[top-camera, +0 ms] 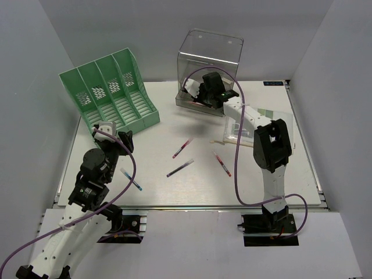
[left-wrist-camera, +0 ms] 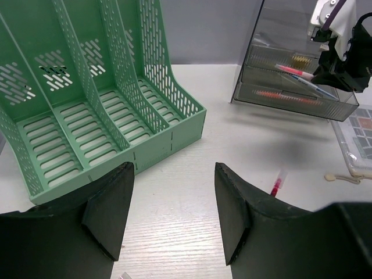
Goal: Organize the desk
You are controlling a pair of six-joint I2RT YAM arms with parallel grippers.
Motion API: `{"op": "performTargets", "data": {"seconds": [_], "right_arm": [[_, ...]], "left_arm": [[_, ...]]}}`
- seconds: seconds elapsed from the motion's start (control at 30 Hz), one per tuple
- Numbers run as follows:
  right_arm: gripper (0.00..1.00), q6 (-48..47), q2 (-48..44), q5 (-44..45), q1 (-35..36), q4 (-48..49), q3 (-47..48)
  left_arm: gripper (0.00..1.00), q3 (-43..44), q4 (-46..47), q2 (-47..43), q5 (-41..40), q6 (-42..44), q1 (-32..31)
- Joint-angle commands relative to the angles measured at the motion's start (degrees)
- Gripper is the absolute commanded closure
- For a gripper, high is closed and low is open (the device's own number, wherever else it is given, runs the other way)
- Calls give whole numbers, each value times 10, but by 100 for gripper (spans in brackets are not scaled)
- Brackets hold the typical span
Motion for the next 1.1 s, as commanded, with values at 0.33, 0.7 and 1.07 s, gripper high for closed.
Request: {"op": "performTargets", "data": {"seconds": [0.33,0.7,1.07], "right_arm": [[63,-4,-10,3,-9,28,22],[100,-89,-103,-323,-11,-148,-54],[100,-36,-19,-121,-10,-78,-43]], "left_arm": [[32,-5,9,4,-1,7,1],[33,-5,10,3,1,6,1],[33,-5,10,7,3,8,1]]}}
